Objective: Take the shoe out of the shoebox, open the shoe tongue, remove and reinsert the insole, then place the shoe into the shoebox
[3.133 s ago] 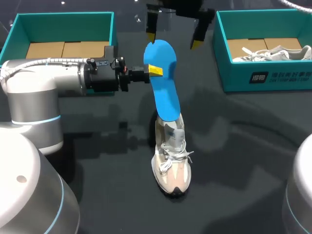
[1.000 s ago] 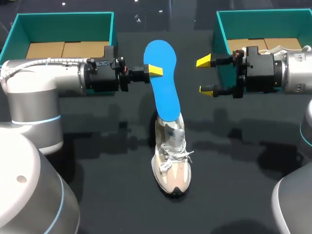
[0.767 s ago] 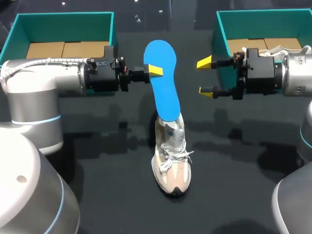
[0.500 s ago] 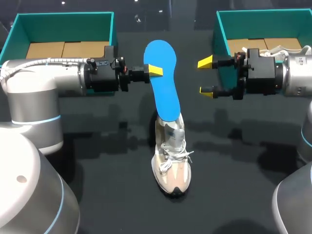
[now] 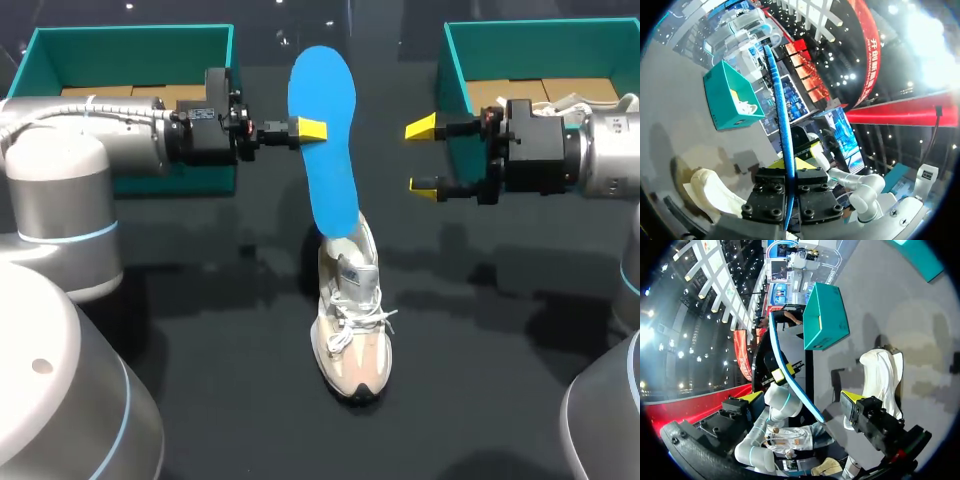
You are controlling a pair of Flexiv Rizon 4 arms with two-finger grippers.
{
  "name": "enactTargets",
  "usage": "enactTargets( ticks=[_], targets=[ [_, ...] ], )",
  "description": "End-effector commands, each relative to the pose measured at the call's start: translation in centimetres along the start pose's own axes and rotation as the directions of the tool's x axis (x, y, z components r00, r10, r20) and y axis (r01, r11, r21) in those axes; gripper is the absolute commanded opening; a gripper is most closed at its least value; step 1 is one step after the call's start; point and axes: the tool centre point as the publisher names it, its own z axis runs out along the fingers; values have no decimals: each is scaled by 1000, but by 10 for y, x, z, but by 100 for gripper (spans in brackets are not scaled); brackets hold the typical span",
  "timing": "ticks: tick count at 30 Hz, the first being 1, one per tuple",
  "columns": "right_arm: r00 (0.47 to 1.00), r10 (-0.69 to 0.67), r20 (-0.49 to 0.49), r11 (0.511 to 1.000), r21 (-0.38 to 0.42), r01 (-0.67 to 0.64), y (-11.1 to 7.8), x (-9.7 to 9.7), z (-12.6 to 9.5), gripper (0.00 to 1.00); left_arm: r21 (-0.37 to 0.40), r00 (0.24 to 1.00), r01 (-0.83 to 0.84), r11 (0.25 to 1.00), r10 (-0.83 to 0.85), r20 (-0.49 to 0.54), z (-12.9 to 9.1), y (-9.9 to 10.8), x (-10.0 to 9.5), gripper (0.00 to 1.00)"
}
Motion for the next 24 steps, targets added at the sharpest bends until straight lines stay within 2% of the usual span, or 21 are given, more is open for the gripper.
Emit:
enactTargets(
  ticks=[1,4,9,13,16,21,24],
  targets=[
    [1000,1,3,1000,-1,-1,0,0,2,100,-37,901,-430,902,431,49,-11,-1,7,0],
    [1000,1,3,1000,-1,-1,0,0,2,100,-65,826,-557,828,560,54,-14,-5,7,0],
    [1000,1,3,1000,-1,-1,0,0,2,100,-111,652,-751,651,757,32,-20,-13,6,0],
    [1000,1,3,1000,-1,-1,0,0,2,100,-125,469,-874,469,883,31,-23,-19,6,0],
    [1000,1,3,1000,-1,-1,0,0,2,100,-131,295,-946,296,955,23,-24,-23,6,0],
    [1000,1,3,1000,-1,-1,0,0,2,100,-148,38,-988,36,999,-7,-25,-28,3,0],
    [1000,1,3,1000,-1,-1,0,0,2,100,-127,-105,-986,-105,994,-2,-24,-31,1,0]
  ],
)
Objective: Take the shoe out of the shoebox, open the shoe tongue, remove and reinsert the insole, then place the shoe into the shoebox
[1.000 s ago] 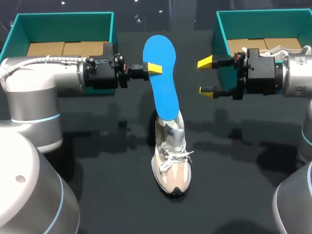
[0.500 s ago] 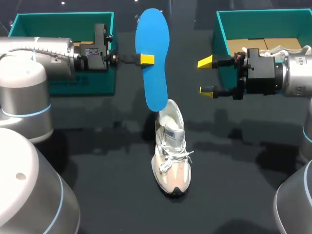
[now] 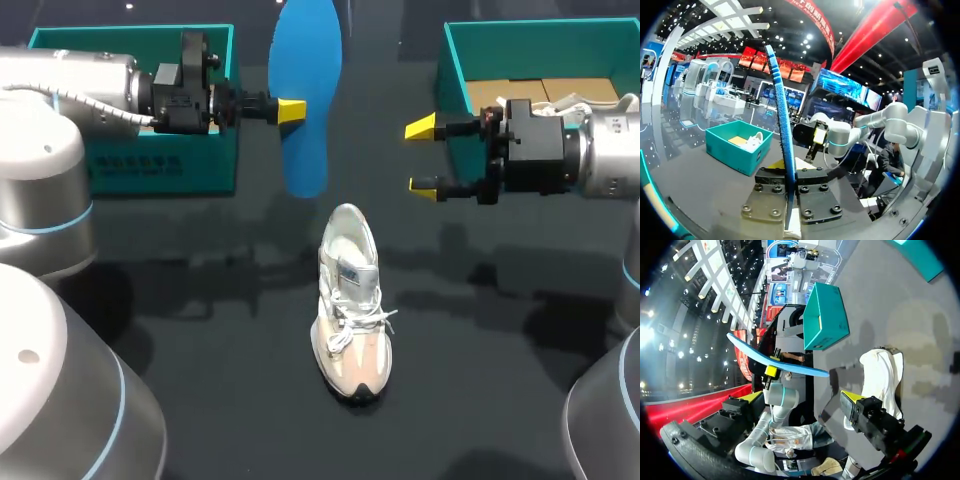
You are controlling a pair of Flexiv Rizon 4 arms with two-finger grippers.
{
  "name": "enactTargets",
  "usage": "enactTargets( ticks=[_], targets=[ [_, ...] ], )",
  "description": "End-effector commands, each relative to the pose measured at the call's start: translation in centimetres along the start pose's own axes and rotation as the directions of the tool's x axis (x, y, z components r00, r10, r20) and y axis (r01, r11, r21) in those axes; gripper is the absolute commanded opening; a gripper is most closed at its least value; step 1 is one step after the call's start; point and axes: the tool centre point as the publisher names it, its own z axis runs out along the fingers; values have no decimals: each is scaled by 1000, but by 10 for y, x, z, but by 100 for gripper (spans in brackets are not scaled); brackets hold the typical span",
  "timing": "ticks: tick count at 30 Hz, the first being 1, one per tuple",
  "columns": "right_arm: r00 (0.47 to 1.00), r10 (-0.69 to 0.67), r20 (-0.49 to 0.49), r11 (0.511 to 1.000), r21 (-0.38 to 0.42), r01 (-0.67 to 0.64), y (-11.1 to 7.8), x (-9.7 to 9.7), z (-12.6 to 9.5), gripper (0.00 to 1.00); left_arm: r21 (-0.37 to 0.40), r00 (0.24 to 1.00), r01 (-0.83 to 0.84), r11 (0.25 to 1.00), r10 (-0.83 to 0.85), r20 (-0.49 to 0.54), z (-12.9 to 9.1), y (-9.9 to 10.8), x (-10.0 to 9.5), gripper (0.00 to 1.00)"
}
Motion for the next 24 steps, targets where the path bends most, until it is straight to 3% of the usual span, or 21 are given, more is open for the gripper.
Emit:
enactTargets(
  ticks=[1,10,16,24],
  targets=[
    [1000,0,3,1000,-1,0,0,0,1,100,-31,604,-795,605,796,45,2,0,-4,0],
    [1000,0,3,1000,-1,0,0,0,1,100,52,400,-916,397,913,79,7,0,-7,0],
    [1000,0,3,1000,-1,0,0,0,1,100,117,223,-971,210,969,107,11,0,-8,0],
    [1000,0,3,1000,-1,0,0,0,1,100,113,33,-993,22,995,91,15,6,-14,0]
  ],
)
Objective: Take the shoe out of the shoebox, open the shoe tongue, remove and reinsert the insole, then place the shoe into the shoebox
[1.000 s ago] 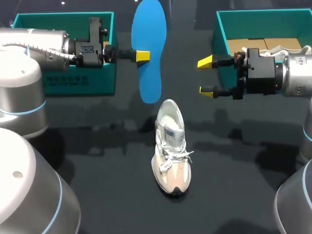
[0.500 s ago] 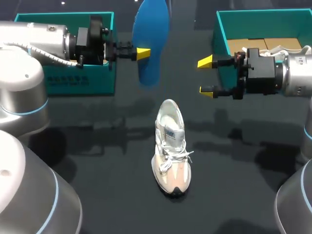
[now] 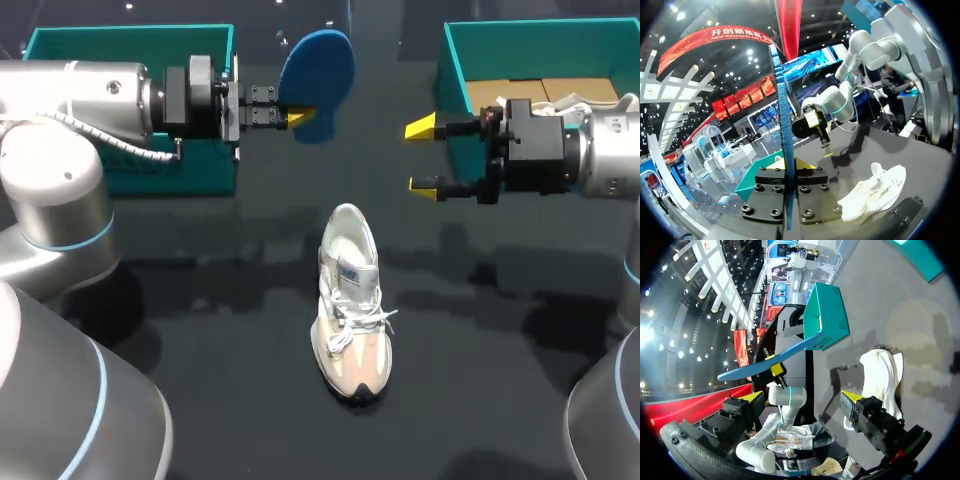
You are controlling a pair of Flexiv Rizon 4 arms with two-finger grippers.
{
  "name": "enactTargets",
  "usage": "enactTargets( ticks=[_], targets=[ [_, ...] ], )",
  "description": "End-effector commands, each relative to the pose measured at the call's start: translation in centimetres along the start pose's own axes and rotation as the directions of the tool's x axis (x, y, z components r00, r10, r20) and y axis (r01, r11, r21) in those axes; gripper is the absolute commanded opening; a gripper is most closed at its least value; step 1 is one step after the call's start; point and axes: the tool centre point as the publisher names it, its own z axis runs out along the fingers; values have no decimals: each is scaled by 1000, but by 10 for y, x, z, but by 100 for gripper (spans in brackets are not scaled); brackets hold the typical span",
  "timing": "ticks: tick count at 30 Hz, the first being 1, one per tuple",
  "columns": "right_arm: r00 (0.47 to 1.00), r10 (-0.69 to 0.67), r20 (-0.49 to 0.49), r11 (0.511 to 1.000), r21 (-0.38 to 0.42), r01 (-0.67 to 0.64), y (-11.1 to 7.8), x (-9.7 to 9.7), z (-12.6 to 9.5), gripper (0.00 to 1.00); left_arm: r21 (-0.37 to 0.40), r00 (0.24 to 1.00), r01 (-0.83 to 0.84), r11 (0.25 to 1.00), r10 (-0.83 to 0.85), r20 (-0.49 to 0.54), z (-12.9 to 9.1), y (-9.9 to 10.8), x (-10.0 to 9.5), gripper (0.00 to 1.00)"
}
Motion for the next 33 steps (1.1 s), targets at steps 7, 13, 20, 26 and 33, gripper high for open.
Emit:
enactTargets(
  ticks=[7,13,20,26,33],
  targets=[
    [1000,1,4,1000,-2,-1,-1,0,1,100,124,644,-761,636,765,30,2,10,-1,0],
    [1000,1,4,1000,-2,-1,-1,0,1,100,128,524,-846,518,851,16,6,14,-5,0],
    [1000,1,4,1000,-2,-1,-1,0,1,100,123,369,-921,369,929,-24,9,17,-11,0],
    [1000,1,4,1000,-2,-1,-1,0,1,100,105,282,-953,284,959,-33,13,17,-12,0],
    [1000,1,4,1000,-2,-1,-1,0,1,100,94,253,-962,258,966,-61,18,15,-7,0]
  ],
)
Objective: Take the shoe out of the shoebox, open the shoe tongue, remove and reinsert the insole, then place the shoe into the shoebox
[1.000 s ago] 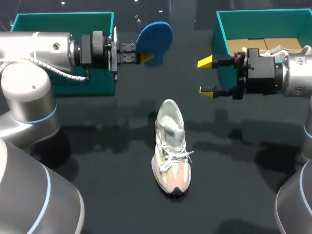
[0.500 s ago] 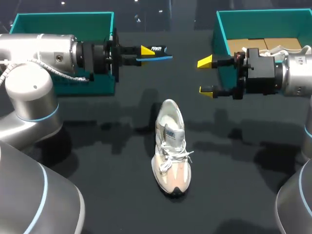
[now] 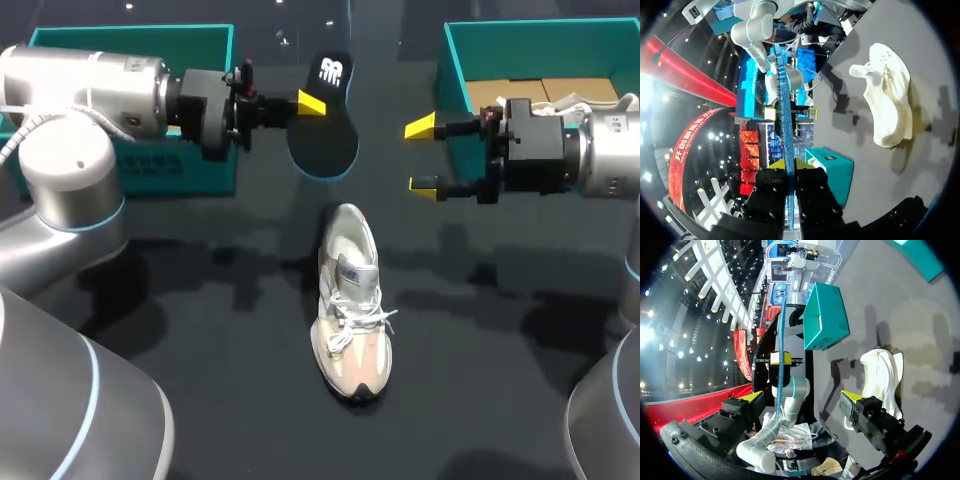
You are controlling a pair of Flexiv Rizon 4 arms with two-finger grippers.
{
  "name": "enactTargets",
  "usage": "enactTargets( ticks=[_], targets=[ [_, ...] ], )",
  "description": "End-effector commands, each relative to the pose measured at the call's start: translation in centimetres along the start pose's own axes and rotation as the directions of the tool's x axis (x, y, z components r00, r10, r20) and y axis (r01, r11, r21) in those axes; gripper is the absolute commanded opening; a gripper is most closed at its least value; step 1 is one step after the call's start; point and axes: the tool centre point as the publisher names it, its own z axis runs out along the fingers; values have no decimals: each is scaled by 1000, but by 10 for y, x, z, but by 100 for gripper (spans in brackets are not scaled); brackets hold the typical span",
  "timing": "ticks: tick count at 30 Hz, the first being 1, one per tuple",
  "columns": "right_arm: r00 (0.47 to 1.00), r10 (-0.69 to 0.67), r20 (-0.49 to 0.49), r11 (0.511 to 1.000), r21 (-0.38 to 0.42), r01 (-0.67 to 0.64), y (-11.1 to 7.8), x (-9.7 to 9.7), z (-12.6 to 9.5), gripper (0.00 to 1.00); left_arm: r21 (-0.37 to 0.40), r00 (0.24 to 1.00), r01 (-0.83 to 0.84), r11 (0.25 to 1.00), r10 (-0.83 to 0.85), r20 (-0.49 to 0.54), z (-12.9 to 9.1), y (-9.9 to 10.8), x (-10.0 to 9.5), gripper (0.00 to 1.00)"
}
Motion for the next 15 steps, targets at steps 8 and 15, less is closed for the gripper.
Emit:
enactTargets(
  ticks=[8,15],
  targets=[
    [1000,1,2,1000,-2,-1,0,0,1,100,-39,992,-117,992,115,-42,8,-5,8,0],
    [1000,1,2,1000,-2,-1,0,0,1,100,-45,996,-93,995,93,-7,10,-8,7,0]
  ],
)
